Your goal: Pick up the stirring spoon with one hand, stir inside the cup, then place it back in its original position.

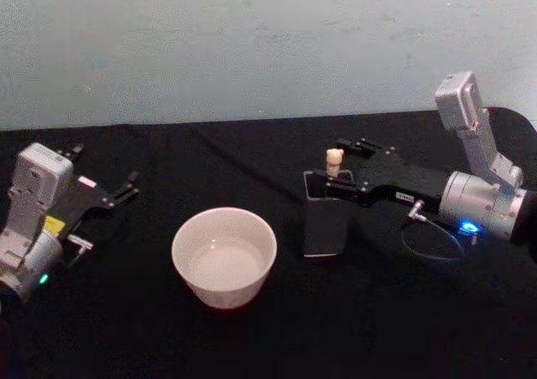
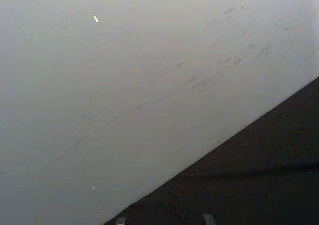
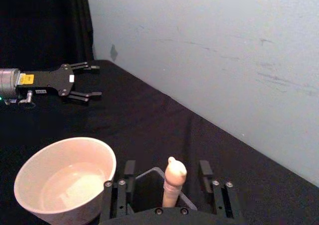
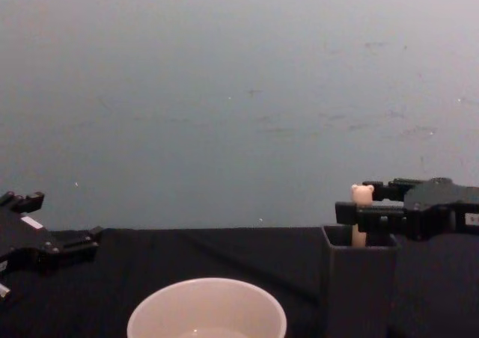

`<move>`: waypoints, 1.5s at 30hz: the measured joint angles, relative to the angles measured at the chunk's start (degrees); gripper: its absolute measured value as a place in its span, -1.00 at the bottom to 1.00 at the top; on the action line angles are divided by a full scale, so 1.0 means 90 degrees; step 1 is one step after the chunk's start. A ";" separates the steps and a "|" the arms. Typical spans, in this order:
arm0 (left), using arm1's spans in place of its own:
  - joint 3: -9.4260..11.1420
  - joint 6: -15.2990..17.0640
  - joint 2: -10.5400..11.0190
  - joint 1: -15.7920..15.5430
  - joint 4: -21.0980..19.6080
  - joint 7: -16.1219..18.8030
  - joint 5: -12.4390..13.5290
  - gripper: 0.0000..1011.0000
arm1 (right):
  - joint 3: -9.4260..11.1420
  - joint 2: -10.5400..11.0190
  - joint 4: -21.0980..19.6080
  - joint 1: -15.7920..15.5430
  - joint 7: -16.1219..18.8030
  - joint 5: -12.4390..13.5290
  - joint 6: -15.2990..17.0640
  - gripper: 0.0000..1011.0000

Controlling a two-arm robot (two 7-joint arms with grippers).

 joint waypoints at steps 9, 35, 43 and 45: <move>0.0000 0.0000 0.0000 0.0000 0.0000 0.0000 0.0000 0.98 | 0.0000 0.0000 0.0000 0.0000 0.0000 0.0000 0.0000 0.98; 0.0000 0.0000 0.0000 0.0000 0.0000 0.0000 0.0000 0.98 | 0.0402 -0.0086 -0.0218 -0.0241 -0.0240 0.0178 -0.0310 0.98; 0.0000 0.0000 0.0000 0.0000 0.0000 0.0000 0.0000 0.98 | 0.1074 -0.0470 -0.0583 -0.0709 -0.1524 0.0106 -0.0792 0.98; 0.0000 0.0000 0.0000 0.0000 0.0000 0.0000 0.0000 0.98 | 0.1144 -0.0548 -0.0619 -0.0766 -0.1825 -0.0035 -0.0855 0.98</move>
